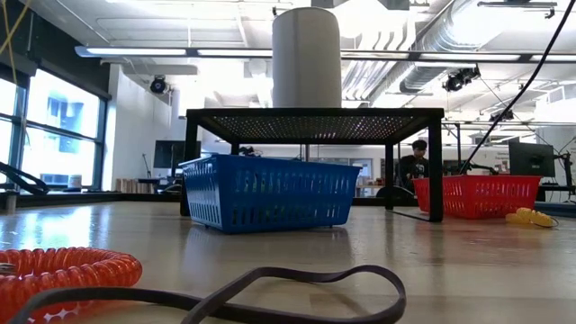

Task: Pick & Place Office Desk Supplies
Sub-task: Put the green rubber band into the blue bin

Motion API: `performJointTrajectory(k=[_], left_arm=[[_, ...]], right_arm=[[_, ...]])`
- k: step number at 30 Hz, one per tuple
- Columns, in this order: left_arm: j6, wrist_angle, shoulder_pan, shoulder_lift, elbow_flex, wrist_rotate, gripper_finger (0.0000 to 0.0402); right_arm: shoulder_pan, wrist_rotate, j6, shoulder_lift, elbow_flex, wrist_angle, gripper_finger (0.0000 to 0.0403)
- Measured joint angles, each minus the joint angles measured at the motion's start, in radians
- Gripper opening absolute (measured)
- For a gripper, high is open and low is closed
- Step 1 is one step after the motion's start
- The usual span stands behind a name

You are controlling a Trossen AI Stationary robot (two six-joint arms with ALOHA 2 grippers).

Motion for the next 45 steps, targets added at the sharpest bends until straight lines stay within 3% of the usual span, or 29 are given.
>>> performJointTrajectory(k=[10,23,28,33,38,45], left_arm=[[-0.064,0.0,0.001,0.002,-0.002,0.014,0.0012],[-0.046,-0.044,0.055,-0.085,0.007,-0.012,0.0],[0.068,-0.057,0.157,-0.123,0.015,-0.033,0.0],[0.226,-0.061,0.262,-0.134,0.083,-0.127,0.0],[0.399,-0.061,0.379,-0.134,0.184,-0.147,0.0],[0.591,0.013,0.513,-0.136,0.312,-0.251,0.0]], right_arm=[[0.0,-0.026,-0.003,0.0,0.0,-0.002,0.0246],[-0.001,-0.026,-0.105,0.0,0.0,-0.008,0.0246],[-0.002,-0.035,-0.114,0.0,0.0,-0.008,0.0246],[-0.002,-0.054,-0.124,-0.013,-0.001,-0.009,0.0246],[0.009,-0.077,-0.238,-0.056,-0.001,-0.008,0.0246],[0.048,-0.003,-0.404,-0.132,-0.001,-0.047,0.0246]])
